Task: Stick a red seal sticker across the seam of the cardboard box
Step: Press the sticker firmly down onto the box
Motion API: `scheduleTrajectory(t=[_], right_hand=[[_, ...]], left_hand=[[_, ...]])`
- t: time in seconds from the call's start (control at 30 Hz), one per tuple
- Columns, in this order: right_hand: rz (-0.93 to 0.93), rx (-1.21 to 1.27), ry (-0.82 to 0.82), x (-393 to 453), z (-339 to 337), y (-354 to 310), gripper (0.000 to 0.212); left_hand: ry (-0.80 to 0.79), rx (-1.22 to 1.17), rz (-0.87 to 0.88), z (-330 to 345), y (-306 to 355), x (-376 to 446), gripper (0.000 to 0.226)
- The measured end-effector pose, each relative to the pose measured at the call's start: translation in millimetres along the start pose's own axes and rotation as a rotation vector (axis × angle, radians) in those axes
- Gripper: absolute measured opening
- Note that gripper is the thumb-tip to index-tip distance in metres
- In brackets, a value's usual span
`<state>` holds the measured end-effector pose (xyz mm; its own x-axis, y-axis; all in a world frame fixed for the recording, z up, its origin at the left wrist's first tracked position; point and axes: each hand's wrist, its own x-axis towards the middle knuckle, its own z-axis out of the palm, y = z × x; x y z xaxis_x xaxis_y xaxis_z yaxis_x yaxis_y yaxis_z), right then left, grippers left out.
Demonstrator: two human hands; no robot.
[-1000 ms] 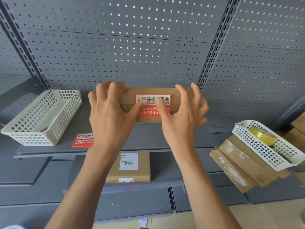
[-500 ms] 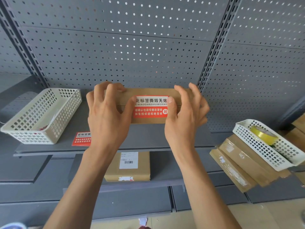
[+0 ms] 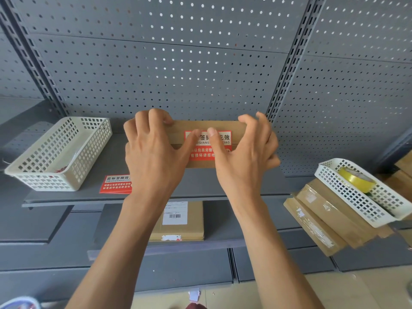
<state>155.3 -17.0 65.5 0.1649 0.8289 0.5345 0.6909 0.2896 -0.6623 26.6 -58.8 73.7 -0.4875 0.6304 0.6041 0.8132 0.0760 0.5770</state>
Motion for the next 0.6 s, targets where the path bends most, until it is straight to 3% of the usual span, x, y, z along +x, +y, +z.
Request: scheduleTrajectory(t=[0.6], right_hand=[[-0.008, 0.081, 0.070, -2, 0, 15, 0.020]], left_hand=[[0.003, -0.036, -0.003, -3, -7, -9, 0.016]])
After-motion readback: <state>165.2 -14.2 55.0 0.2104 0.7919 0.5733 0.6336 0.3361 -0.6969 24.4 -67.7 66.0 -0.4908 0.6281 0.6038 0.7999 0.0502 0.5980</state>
